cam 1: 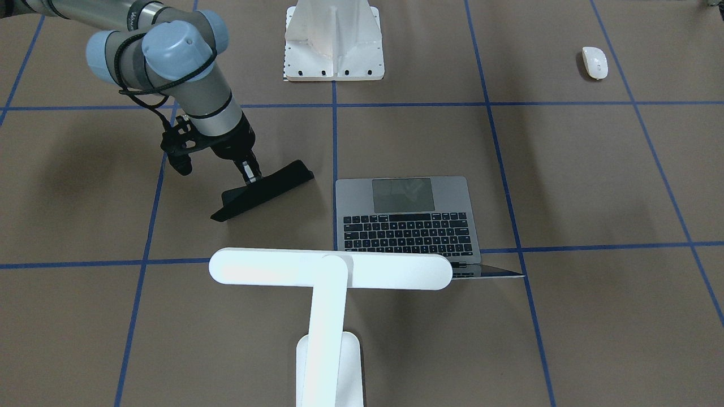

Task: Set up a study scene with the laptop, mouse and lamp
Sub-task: 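Carry the dark grey mouse pad with the right gripper beside the laptop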

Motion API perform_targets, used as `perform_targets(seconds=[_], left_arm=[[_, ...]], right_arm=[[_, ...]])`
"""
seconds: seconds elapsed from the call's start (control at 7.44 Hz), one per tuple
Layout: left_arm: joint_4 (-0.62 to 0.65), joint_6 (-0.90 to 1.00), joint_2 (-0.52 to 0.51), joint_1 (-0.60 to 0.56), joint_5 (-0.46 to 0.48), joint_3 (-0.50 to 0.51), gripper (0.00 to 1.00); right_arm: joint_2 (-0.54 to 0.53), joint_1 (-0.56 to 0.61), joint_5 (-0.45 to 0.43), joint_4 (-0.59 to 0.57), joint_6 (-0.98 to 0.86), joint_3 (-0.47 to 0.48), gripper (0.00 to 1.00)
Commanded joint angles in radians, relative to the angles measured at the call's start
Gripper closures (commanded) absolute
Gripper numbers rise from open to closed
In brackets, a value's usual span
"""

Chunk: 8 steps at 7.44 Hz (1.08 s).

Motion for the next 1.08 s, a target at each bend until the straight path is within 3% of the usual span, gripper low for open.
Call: perform_targets(seconds=[0.0,0.4,0.94], left_arm=[[-0.001,-0.001,0.0,0.0,-0.002,0.003,0.0],[-0.001,-0.001,0.0,0.0,-0.005,0.005,0.0],[0.0,-0.001,0.0,0.0,-0.005,0.006,0.0]], right_arm=[[0.085,0.046,-0.014,0.004,-0.009,-0.119,1.0],[0.225,0.049,-0.057,0.009,0.002,-0.305,1.0],[0.29,0.049,-0.057,0.032,0.031,-0.411,1.0]])
